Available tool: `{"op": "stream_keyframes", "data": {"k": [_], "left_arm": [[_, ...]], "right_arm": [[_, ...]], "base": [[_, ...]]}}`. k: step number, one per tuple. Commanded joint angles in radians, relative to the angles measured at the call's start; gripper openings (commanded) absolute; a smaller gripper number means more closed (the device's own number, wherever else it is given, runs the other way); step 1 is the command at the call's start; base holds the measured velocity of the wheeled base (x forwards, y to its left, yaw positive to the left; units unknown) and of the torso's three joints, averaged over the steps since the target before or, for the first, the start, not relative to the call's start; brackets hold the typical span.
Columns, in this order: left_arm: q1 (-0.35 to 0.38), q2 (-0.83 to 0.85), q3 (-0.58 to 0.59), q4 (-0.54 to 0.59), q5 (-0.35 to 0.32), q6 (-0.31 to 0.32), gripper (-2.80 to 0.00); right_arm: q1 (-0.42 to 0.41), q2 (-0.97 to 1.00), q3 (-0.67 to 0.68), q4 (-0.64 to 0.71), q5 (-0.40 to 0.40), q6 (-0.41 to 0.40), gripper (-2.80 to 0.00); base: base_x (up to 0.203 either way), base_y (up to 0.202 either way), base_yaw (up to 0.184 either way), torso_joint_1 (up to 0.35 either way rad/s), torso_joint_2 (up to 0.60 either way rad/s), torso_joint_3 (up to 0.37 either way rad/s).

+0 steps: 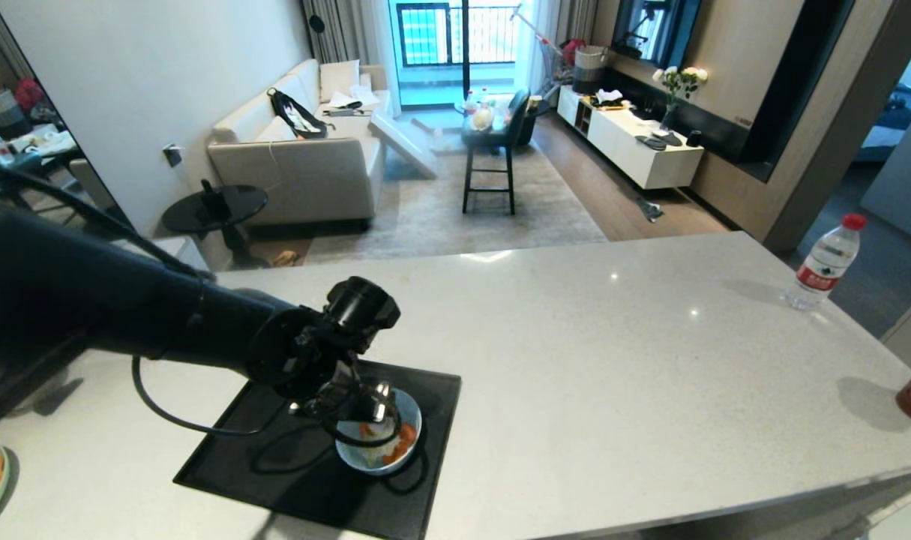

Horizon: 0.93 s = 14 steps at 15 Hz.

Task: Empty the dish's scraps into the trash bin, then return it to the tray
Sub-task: Pick up the bowl with leftover food

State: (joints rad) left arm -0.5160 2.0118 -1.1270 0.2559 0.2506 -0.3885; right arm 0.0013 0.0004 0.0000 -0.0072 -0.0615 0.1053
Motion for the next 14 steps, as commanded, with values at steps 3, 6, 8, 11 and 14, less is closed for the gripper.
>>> {"op": "stream_keyframes", "data": {"k": [3, 6, 8, 11, 14], "left_arm": [[0.067, 0.052, 0.008, -0.008, 0.004, 0.012, 0.00], [0.109, 0.064, 0.012, -0.009, 0.013, 0.053, 0.00], [0.121, 0.064, 0.015, -0.009, 0.012, 0.054, 0.00], [0.122, 0.061, 0.066, -0.011, 0.011, 0.054, 0.00], [0.125, 0.066, 0.142, -0.114, 0.011, 0.054, 0.00]], "right_arm": [[0.000, 0.000, 0.000, 0.000, 0.000, 0.001, -2.80], [0.000, 0.000, 0.000, 0.000, 0.000, 0.001, -2.80], [0.000, 0.000, 0.000, 0.000, -0.001, 0.001, -2.80], [0.000, 0.000, 0.000, 0.000, 0.000, 0.001, -2.80], [0.000, 0.000, 0.000, 0.000, -0.001, 0.001, -2.80]], "base": [[0.000, 0.000, 0.000, 0.000, 0.00, 0.000], [0.000, 0.000, 0.000, 0.000, 0.00, 0.000], [0.000, 0.000, 0.000, 0.000, 0.00, 0.000], [0.000, 0.000, 0.000, 0.000, 0.00, 0.000], [0.000, 0.000, 0.000, 0.000, 0.00, 0.000]]}}
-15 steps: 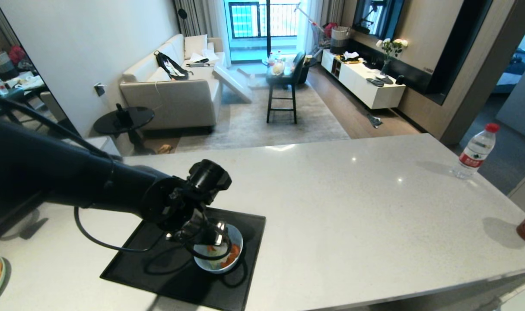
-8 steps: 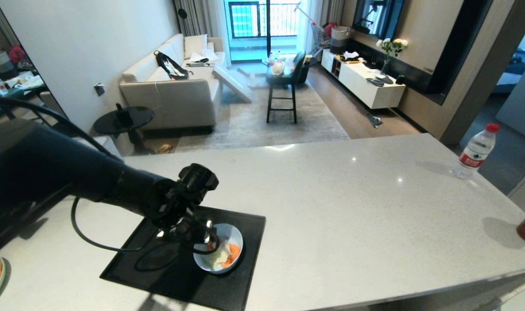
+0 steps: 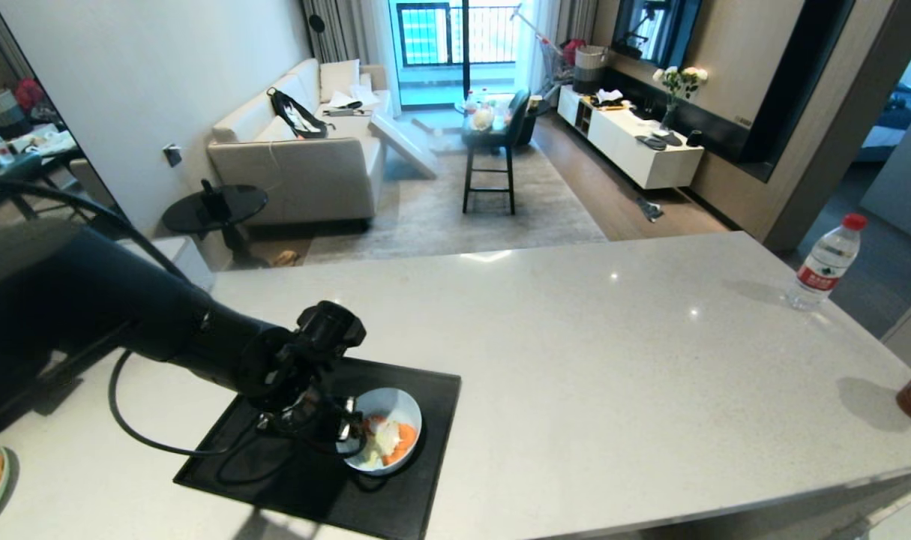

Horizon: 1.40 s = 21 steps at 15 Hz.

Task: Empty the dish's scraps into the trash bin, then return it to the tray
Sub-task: Pick up the bowl with leftover food

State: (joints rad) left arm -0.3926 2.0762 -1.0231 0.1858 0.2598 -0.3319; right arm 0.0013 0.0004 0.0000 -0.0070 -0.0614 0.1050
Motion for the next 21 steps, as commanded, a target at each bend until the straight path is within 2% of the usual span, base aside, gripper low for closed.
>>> {"op": "stream_keyframes", "data": {"k": [1, 10, 11, 21], "left_arm": [[0.003, 0.009, 0.062, -0.082, 0.001, -0.002, 0.00], [-0.012, 0.030, 0.084, -0.100, -0.008, -0.002, 0.00], [-0.014, 0.030, 0.084, -0.100, -0.007, -0.002, -2.80], [-0.066, -0.002, 0.109, -0.100, -0.016, -0.009, -2.80]], "right_arm": [[0.000, 0.000, 0.000, -0.001, 0.000, 0.001, -2.80], [0.000, 0.000, 0.000, -0.001, -0.001, 0.001, -2.80], [0.000, 0.000, 0.000, -0.001, 0.000, 0.001, -2.80], [0.000, 0.000, 0.000, -0.001, -0.001, 0.001, -2.80]], "base": [[0.000, 0.000, 0.000, 0.000, 0.00, 0.000], [0.000, 0.000, 0.000, 0.000, 0.00, 0.000], [0.000, 0.000, 0.000, 0.000, 0.00, 0.000], [0.000, 0.000, 0.000, 0.000, 0.00, 0.000]]}}
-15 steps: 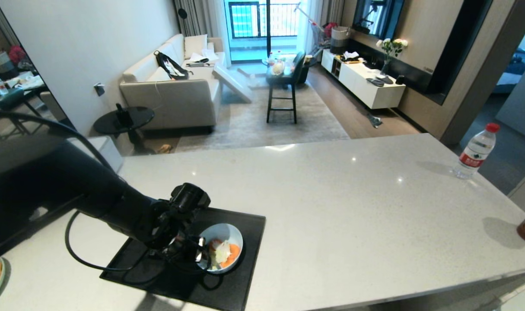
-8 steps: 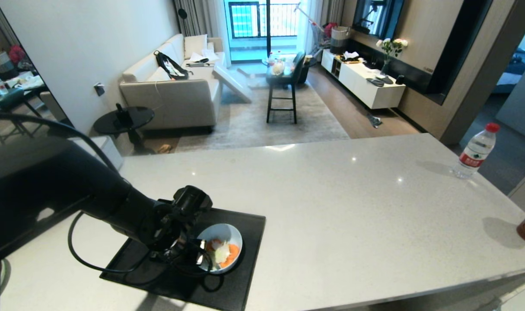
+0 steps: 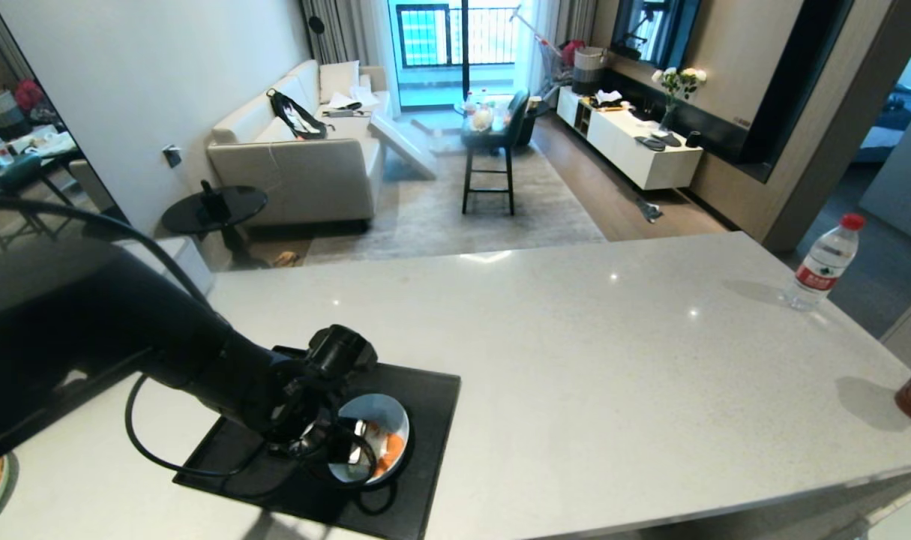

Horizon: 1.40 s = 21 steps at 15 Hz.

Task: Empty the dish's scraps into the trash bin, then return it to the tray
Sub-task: Pick up the bowl with leftover food

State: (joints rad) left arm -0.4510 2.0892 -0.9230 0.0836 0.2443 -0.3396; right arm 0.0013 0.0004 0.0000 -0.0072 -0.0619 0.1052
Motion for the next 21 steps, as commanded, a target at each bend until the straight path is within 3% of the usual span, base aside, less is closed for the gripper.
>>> {"op": "stream_keyframes", "data": {"k": [1, 8, 13, 18, 21], "left_arm": [[-0.009, -0.018, 0.012, 0.002, -0.005, 0.001, -2.80], [-0.025, -0.068, 0.011, 0.002, -0.010, -0.018, -2.80], [-0.025, -0.131, 0.043, 0.013, -0.008, -0.148, -2.80], [-0.006, -0.208, 0.131, 0.016, -0.008, -0.215, -2.80], [0.015, -0.250, 0.141, 0.110, -0.009, -0.298, -2.80]], "right_arm": [[0.000, 0.000, 0.000, 0.000, 0.000, 0.001, -2.80], [0.000, 0.000, 0.000, 0.000, 0.001, 0.001, -2.80], [0.000, 0.000, 0.000, 0.000, 0.001, 0.001, -2.80], [0.000, 0.000, 0.000, 0.000, 0.001, 0.001, -2.80], [0.000, 0.000, 0.000, 0.000, 0.001, 0.001, -2.80]], "base": [[0.000, 0.000, 0.000, 0.000, 0.00, 0.000], [0.000, 0.000, 0.000, 0.000, 0.00, 0.000], [0.000, 0.000, 0.000, 0.000, 0.00, 0.000], [0.000, 0.000, 0.000, 0.000, 0.00, 0.000], [0.000, 0.000, 0.000, 0.000, 0.00, 0.000]]}}
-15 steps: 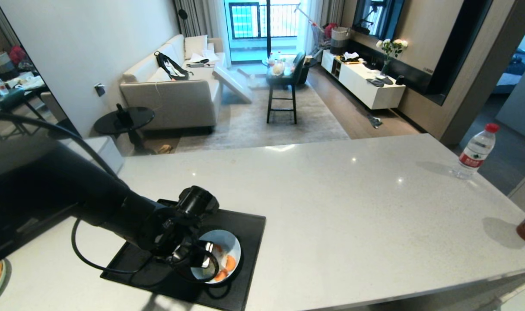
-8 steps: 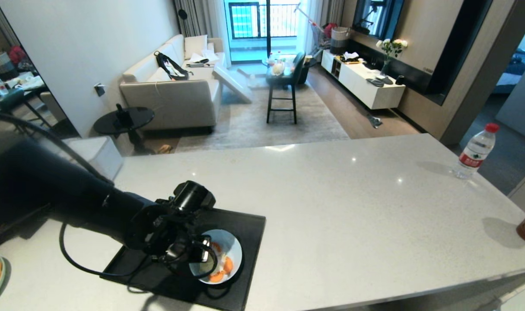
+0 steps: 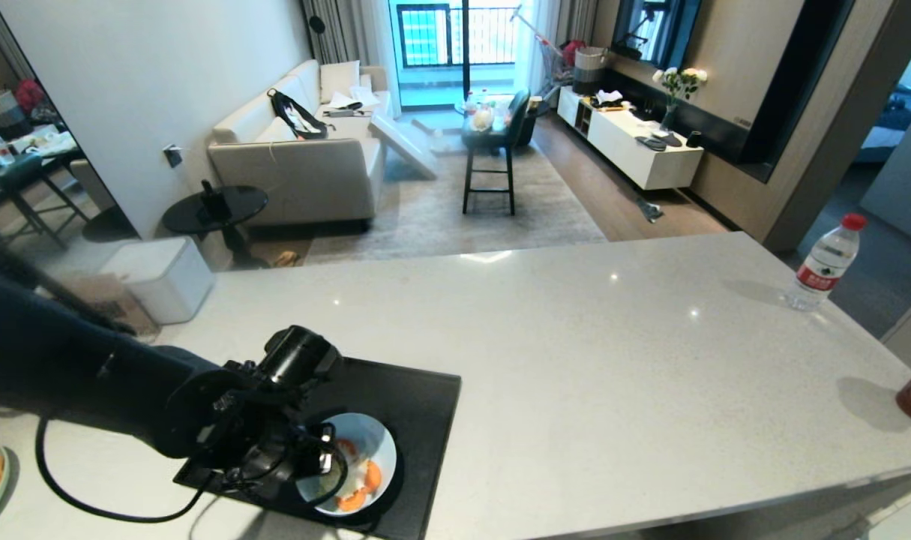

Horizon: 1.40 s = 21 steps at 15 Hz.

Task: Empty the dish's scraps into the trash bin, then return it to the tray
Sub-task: Pick up the bowl with leftover food, then move the bowl over the trash can

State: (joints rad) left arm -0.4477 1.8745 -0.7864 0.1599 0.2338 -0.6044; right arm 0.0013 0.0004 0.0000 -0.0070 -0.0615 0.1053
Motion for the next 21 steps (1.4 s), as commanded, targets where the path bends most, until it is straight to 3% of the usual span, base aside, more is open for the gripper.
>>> {"op": "stream_keyframes", "data": {"k": [1, 5, 9, 16, 21], "left_arm": [[0.030, -0.041, 0.005, 0.053, 0.001, -0.050, -2.80], [0.145, -0.112, 0.006, 0.116, -0.016, -0.058, -2.80], [0.264, -0.194, 0.021, 0.155, -0.028, -0.002, -2.80], [0.306, -0.457, 0.263, 0.171, -0.028, 0.077, -2.80], [0.307, -0.539, 0.387, 0.173, -0.028, 0.081, -2.80]], "right_arm": [[0.000, 0.000, 0.000, -0.001, 0.000, 0.001, -2.80], [0.000, 0.000, 0.000, -0.001, 0.000, 0.001, -2.80], [0.000, 0.000, 0.000, -0.001, 0.000, 0.001, -2.80], [0.000, 0.000, 0.000, -0.001, 0.000, 0.001, -2.80], [0.000, 0.000, 0.000, -0.001, 0.000, 0.001, -2.80]], "base": [[0.000, 0.000, 0.000, 0.000, 0.00, 0.000], [0.000, 0.000, 0.000, 0.000, 0.00, 0.000], [0.000, 0.000, 0.000, 0.000, 0.00, 0.000], [0.000, 0.000, 0.000, 0.000, 0.00, 0.000], [0.000, 0.000, 0.000, 0.000, 0.00, 0.000]]}}
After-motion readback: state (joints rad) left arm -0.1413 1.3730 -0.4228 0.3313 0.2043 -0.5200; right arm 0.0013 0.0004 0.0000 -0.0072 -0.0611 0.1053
